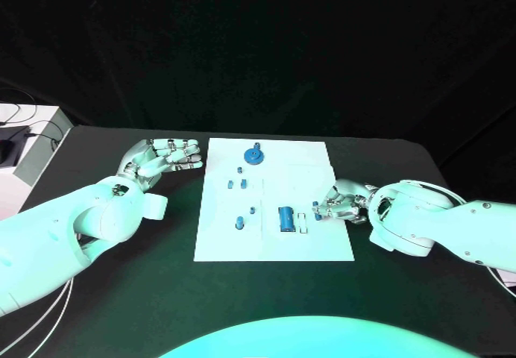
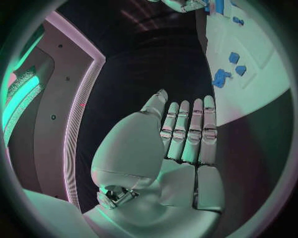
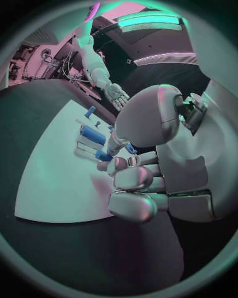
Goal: Assemble the parts on the task board
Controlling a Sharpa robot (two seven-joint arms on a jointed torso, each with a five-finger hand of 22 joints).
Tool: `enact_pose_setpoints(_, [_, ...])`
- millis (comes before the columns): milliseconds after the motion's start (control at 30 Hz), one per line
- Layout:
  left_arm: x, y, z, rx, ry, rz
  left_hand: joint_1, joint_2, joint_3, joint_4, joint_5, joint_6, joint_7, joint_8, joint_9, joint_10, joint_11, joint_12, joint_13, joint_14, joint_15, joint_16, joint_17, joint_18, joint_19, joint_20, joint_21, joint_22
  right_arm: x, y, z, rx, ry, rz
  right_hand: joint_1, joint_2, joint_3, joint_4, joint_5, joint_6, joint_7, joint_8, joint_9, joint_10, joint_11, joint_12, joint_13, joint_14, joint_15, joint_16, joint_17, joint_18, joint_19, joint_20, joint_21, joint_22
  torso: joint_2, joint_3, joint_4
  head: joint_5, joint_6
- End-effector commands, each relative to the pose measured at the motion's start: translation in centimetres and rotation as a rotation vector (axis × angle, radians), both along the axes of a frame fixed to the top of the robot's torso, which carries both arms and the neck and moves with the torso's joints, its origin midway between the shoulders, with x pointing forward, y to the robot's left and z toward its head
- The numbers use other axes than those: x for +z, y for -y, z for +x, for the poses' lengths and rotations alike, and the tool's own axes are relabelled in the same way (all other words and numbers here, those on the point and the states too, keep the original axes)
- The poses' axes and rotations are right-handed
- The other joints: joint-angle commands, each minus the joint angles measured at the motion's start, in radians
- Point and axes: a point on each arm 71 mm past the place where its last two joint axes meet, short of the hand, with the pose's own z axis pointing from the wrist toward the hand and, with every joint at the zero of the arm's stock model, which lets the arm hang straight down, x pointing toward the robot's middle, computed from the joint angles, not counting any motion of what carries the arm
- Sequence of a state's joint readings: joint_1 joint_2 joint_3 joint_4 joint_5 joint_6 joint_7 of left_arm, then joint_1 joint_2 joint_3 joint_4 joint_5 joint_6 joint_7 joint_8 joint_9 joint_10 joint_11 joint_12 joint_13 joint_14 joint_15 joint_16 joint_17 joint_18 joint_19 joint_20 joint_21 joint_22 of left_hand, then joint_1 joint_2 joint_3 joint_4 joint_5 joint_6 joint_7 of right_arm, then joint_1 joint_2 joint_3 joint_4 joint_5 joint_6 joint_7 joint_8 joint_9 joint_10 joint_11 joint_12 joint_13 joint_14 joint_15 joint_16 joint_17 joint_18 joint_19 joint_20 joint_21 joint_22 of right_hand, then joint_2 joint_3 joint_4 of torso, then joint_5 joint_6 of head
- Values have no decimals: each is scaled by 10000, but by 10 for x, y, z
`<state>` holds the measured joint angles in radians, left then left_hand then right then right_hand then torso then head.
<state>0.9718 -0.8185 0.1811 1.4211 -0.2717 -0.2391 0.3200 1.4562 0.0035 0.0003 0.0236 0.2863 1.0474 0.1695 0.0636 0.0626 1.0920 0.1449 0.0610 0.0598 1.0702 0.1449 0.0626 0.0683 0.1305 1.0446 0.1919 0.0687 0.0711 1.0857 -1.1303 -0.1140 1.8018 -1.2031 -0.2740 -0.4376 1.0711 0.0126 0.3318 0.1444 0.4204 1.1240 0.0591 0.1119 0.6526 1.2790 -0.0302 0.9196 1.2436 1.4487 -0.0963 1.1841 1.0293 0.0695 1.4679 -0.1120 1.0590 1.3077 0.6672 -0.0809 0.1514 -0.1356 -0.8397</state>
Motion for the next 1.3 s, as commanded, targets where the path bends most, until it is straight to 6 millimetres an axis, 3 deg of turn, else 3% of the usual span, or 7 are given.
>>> enact_pose_setpoints(33, [0, 2, -1, -161, -2, -115, 45, -44, -8, 47, 29, -55, -7, -23, -9, -56, 42, -16, -12, -86, -10, -18, -2, 200, -10, 57, 11, -16, 4, -3, -1, -5, 165, 368, 80, -83, 2731, -2777, 35, 47, -2, 58, 11, 40, -32, 67, -1, 25, 23, -33, 8, 130, 634, 53, 50, 1417, 2, -3, 5, -14, -20])
enact_pose_setpoints(500, [1, 3, -1, -177, -12, -117, 45, -44, -8, 47, 29, -55, -7, -23, -9, -56, 42, -16, -12, -86, -10, -18, -2, 200, -10, 57, 11, -16, -1, -19, -5, 470, -502, 480, 96, -77, 2698, -2758, 20, 40, -4, 72, 6, 40, -31, 74, -2, 26, 24, -29, 18, 124, 631, 54, 71, 1423, -6, -19, 8, -3, -67])
enact_pose_setpoints(1300, [1, 1, -1, -178, -16, -109, 31, -61, 6, 87, 22, -57, -7, -23, -9, -58, 45, -15, -11, -95, -6, -20, -3, 203, -13, 63, 10, -16, -23, -31, -5, 690, -740, 136, 127, -46, 2638, -2756, 12, 29, -3, 91, -1, 30, -30, 87, 0, 21, 24, -46, 7, 126, 623, 53, 45, 1416, 2, -1, 2, 13, -92])
